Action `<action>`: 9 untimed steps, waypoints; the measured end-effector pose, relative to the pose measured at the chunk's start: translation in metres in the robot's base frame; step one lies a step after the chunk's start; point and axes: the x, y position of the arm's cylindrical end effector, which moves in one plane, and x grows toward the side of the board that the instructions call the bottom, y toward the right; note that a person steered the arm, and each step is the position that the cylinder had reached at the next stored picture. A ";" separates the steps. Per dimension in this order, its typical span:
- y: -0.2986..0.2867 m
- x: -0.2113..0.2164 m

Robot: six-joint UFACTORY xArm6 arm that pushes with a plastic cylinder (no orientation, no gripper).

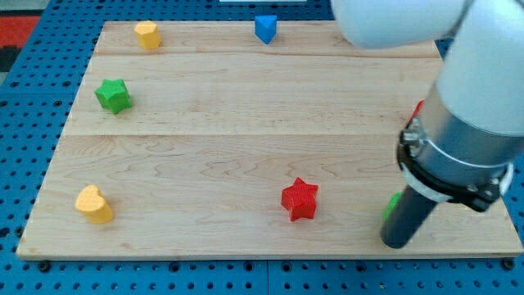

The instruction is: Slide the green circle slightly up

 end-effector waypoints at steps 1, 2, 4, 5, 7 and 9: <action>-0.002 -0.009; 0.008 -0.010; 0.013 0.000; 0.020 0.000; 0.025 -0.005; -0.077 0.012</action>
